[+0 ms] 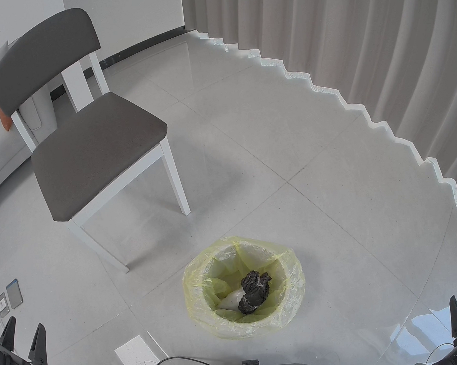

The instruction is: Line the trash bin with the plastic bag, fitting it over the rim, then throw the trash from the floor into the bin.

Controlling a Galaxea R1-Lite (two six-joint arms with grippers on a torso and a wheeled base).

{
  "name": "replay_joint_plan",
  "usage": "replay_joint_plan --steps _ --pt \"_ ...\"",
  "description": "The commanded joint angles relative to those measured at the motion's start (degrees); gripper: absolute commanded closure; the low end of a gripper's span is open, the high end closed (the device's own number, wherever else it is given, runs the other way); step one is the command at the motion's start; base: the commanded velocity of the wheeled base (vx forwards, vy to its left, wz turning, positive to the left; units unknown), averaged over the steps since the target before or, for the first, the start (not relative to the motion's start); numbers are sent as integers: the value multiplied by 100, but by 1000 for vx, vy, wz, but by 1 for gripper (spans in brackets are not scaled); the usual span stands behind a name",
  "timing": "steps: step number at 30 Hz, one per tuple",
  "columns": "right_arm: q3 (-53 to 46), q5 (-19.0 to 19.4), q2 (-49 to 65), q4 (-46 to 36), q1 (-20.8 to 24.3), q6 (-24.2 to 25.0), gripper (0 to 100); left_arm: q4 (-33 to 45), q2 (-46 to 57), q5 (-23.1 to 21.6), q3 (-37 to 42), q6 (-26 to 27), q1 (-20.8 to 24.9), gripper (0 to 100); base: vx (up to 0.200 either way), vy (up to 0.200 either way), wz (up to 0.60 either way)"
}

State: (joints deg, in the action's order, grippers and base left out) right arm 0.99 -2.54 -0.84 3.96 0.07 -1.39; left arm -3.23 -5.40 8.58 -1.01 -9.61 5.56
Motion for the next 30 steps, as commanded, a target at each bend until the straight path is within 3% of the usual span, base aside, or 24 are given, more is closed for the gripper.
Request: replay_joint_plan --steps 1,8,11,12,15,21,25,30 --pt "-28 561 84 -220 1 60 0 -2 -14 3 92 -33 -2 0 0 0 0" --pt "-28 675 84 -185 1 236 0 -2 -14 3 92 -15 -2 0 0 0 0" --pt "-64 421 84 -71 -7 -37 0 -2 -14 12 92 -24 -2 0 0 0 0" --pt "-99 16 84 307 1 -283 0 -2 -14 12 92 -24 -2 0 0 0 0" --pt "-99 -300 84 8 1 -160 0 -2 -14 3 92 -15 -2 0 0 0 0" --pt "-99 -203 84 -80 1 130 0 -2 -14 3 92 -15 -11 0 0 0 0" --pt "-64 289 75 -484 -7 60 0 -2 -14 3 92 -33 -29 0 0 0 0" --pt "-99 324 67 -396 -7 130 0 7 -14 3 92 -33 -29 0 0 0 0"
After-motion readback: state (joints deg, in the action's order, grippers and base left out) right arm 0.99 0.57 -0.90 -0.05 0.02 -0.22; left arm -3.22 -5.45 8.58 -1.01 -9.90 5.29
